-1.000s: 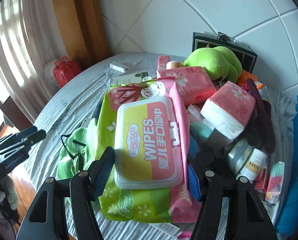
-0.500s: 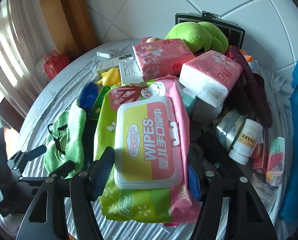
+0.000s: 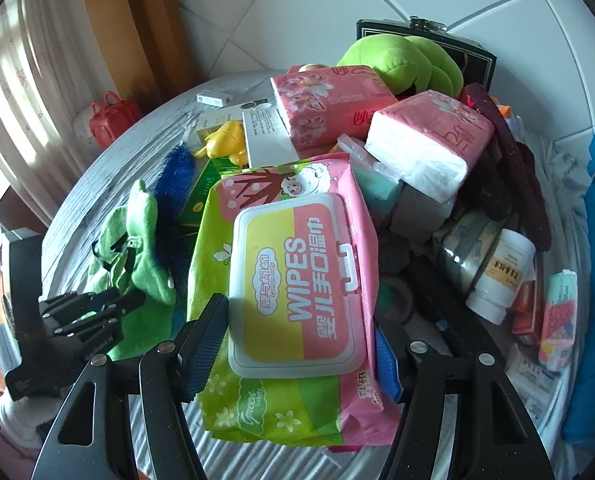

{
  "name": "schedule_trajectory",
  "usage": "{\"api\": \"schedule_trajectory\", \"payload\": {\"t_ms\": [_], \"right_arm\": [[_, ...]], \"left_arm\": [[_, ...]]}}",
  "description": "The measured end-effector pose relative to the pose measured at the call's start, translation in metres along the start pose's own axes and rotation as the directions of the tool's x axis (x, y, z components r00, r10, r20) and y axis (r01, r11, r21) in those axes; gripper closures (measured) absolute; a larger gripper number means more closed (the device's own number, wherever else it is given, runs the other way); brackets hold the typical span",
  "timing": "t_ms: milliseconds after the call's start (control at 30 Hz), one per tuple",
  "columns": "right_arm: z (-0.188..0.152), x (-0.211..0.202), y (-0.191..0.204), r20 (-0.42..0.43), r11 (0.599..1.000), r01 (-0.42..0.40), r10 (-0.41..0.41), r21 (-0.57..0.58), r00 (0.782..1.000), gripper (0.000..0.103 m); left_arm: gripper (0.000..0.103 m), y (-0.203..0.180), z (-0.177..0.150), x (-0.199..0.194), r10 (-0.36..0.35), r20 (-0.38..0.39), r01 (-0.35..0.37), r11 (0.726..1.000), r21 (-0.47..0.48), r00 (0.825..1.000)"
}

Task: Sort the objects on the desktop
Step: 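Carry the green hat and WIPES pack into the blue crate and open both tools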

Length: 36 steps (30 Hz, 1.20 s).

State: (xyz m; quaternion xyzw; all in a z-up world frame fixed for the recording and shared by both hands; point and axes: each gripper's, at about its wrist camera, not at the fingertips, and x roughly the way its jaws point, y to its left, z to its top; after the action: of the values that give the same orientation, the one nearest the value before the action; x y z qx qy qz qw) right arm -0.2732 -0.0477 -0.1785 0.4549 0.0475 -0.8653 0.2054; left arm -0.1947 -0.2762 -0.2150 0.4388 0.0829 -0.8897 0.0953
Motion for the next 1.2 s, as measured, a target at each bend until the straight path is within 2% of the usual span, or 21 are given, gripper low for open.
{"api": "schedule_trajectory", "payload": {"t_ms": [133, 333, 533, 700, 833, 933, 1067, 1200], "right_arm": [[0.012, -0.024, 0.002, 0.070, 1.000, 0.001, -0.001, -0.004, 0.998, 0.038], [0.036, -0.077, 0.001, 0.221, 1.000, 0.022, -0.022, 0.003, 0.975, 0.038], [0.051, -0.145, -0.021, 0.374, 0.995, 0.090, -0.101, 0.047, 0.922, 0.038], [0.051, -0.211, -0.060, 0.477, 0.976, 0.180, -0.218, 0.124, 0.852, 0.038], [0.039, -0.268, -0.104, 0.528, 0.942, 0.256, -0.333, 0.216, 0.781, 0.038], [0.021, -0.314, -0.147, 0.544, 0.900, 0.314, -0.433, 0.303, 0.718, 0.038], [-0.010, -0.368, -0.207, 0.521, 0.825, 0.386, -0.561, 0.412, 0.643, 0.038], [-0.047, -0.408, -0.264, 0.462, 0.744, 0.439, -0.661, 0.503, 0.591, 0.038]], "left_arm": [[0.087, -0.004, 0.030, -0.058, 0.005, 0.163, -0.010, 1.000, 0.028, 0.987], [0.087, -0.025, 0.077, -0.130, -0.023, 0.367, -0.013, 0.995, 0.095, 0.930], [0.087, -0.076, 0.113, -0.173, -0.138, 0.465, 0.068, 0.984, 0.164, 0.875], [0.087, -0.149, 0.133, -0.198, -0.268, 0.498, 0.150, 0.953, 0.265, 0.825], [0.087, -0.222, 0.142, -0.217, -0.388, 0.497, 0.222, 0.906, 0.359, 0.776], [0.087, -0.282, 0.142, -0.233, -0.481, 0.483, 0.278, 0.858, 0.432, 0.731], [0.087, -0.372, 0.138, -0.248, -0.594, 0.435, 0.341, 0.777, 0.529, 0.677], [0.087, -0.457, 0.120, -0.261, -0.679, 0.361, 0.391, 0.691, 0.607, 0.639]]}}
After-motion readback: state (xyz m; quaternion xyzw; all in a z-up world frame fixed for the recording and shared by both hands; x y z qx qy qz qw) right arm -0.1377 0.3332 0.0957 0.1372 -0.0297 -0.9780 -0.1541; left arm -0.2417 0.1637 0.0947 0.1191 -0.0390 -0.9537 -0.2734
